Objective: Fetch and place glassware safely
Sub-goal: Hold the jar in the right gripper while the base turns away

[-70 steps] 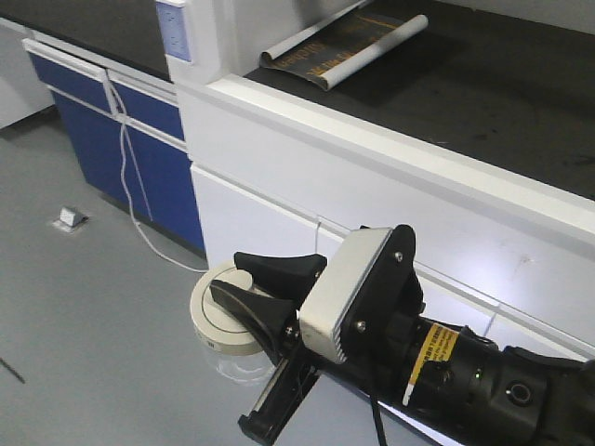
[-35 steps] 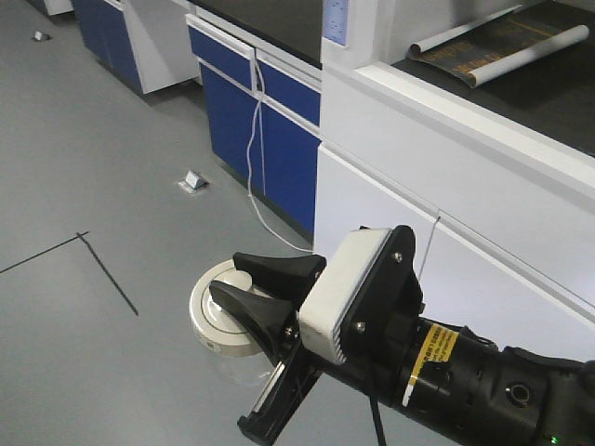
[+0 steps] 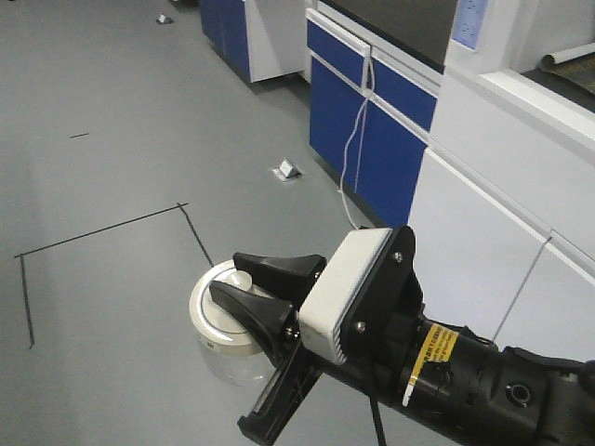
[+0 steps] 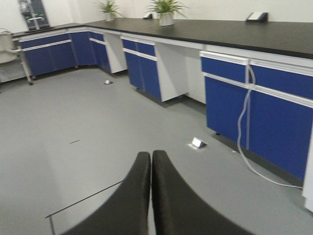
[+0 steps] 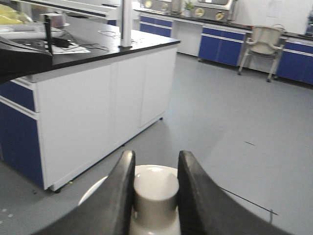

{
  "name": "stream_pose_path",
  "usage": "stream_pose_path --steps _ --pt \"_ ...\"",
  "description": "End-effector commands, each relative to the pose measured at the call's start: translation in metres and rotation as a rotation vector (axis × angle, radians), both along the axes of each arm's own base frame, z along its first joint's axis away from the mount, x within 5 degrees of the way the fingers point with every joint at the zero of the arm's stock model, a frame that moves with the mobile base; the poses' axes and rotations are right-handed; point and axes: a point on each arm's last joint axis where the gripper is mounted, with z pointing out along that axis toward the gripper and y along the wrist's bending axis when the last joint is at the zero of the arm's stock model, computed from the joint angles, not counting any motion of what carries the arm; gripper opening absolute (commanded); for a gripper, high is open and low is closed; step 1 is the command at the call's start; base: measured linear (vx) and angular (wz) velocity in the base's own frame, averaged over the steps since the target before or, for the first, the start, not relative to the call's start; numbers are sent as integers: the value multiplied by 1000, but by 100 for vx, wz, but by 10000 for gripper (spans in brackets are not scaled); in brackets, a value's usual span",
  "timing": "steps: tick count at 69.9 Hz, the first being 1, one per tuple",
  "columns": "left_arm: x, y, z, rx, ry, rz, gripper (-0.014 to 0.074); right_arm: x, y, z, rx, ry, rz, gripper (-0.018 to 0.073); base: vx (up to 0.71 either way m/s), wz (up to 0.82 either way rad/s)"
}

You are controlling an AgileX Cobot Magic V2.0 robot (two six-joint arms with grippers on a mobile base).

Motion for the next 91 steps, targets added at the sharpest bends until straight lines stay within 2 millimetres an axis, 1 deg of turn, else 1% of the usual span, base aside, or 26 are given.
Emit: stream_pose_path --steps 1,22,50,91 --pt "0 -1 15 -15 -90 -10 -7 -2 -1 28 139 -102 15 -3 -2 42" --pt "0 -1 15 -15 -90 -10 -7 -2 -1 28 139 -102 15 -3 1 39" --pt "0 -1 15 -15 -90 -10 -7 -2 -1 28 139 -102 15 -3 10 23" --pt "0 -1 15 -15 -90 -10 -7 -2 -1 28 138 -101 15 -3 26 10"
